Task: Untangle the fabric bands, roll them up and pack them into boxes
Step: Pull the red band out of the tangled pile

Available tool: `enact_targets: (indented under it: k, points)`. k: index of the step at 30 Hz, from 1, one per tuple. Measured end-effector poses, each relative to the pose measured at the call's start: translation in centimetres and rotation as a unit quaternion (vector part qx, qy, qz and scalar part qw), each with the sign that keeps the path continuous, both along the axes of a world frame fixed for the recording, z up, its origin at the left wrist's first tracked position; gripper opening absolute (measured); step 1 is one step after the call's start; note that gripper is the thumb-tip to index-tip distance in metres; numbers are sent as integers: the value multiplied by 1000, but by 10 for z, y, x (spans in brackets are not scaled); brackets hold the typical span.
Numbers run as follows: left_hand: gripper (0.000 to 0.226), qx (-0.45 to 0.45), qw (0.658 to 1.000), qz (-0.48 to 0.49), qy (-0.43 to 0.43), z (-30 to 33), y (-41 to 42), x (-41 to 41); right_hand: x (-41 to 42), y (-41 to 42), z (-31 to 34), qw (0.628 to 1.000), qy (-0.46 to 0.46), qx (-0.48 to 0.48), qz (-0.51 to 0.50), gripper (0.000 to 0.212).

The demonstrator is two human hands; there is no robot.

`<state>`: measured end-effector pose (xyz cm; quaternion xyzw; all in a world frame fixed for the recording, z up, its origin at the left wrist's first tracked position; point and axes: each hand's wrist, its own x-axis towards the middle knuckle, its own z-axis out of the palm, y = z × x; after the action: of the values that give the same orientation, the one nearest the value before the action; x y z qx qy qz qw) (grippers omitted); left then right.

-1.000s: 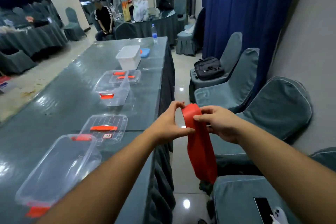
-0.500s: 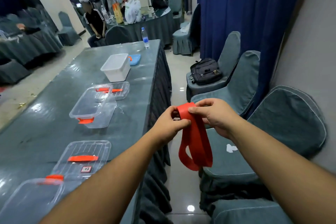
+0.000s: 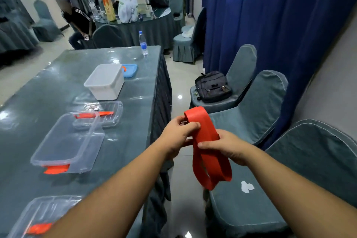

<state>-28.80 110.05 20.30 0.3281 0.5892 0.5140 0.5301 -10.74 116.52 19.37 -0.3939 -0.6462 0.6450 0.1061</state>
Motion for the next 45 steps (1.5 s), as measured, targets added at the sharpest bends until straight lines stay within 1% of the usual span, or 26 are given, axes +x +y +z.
enact_targets:
  k: [2, 4, 7, 9, 11, 13, 16, 18, 21, 25, 26, 28, 30, 31, 33, 35, 38, 40, 45]
  points:
    - [31, -2, 1000, 0, -6, 4, 22, -25, -20, 20, 2, 1000, -1, 5, -18, 37]
    - [34, -2, 1000, 1, -13, 9, 39, -47, -39, 37, 2, 999, 17, 15, -33, 39]
    - [21, -13, 1000, -3, -28, 10, 60, -76, -67, 61, 5, 998, 7, 54, -39, 31]
    - [11, -28, 999, 2, -47, 9, 73, -93, -85, 79, 6, 997, -7, 69, -23, 25]
    - [8, -37, 998, 6, -58, 5, 85, -111, -103, 98, 7, 996, -26, 83, 2, 23]
    - [19, -46, 997, 20, -61, 0, 96, -129, -122, 118, 7, 995, -43, 89, 17, 22]
    - [36, -77, 994, 61, -43, -13, 117, -161, -151, 152, 0, 992, -73, 99, 41, 23]
    - [38, -104, 990, 91, -5, -26, 133, -185, -170, 179, -6, 986, -101, 118, 59, 24]
    - [32, -147, 980, 110, 76, -44, 158, -221, -197, 228, -16, 976, -138, 148, 82, 24]
    - [9, -200, 956, 102, 189, -60, 199, -259, -232, 299, -30, 968, -160, 163, 109, 15]
    - [9, -214, 946, 97, 224, -63, 210, -267, -241, 317, -33, 965, -168, 166, 112, 16]
    - [22, -247, 916, 71, 307, -67, 230, -284, -258, 352, -38, 957, -190, 175, 130, 17]
    - [32, -275, 888, 65, 363, -71, 247, -299, -279, 385, -46, 946, -209, 191, 158, 13]
    - [33, -287, 879, 68, 375, -74, 254, -306, -291, 400, -50, 940, -220, 198, 171, 15]
    - [34, -315, 862, 71, 391, -78, 264, -318, -315, 425, -57, 925, -247, 215, 191, 28]
    - [35, -337, 846, 71, 407, -84, 271, -330, -341, 443, -63, 911, -272, 230, 209, 36]
    - [36, -359, 837, 83, 406, -94, 280, -352, -382, 466, -73, 883, -299, 263, 246, 44]
    - [37, -370, 834, 80, 402, -99, 285, -367, -410, 476, -77, 862, -305, 294, 277, 46]
    - [37, -381, 831, 94, 394, -113, 291, -408, -479, 484, -77, 813, -308, 363, 334, 42]
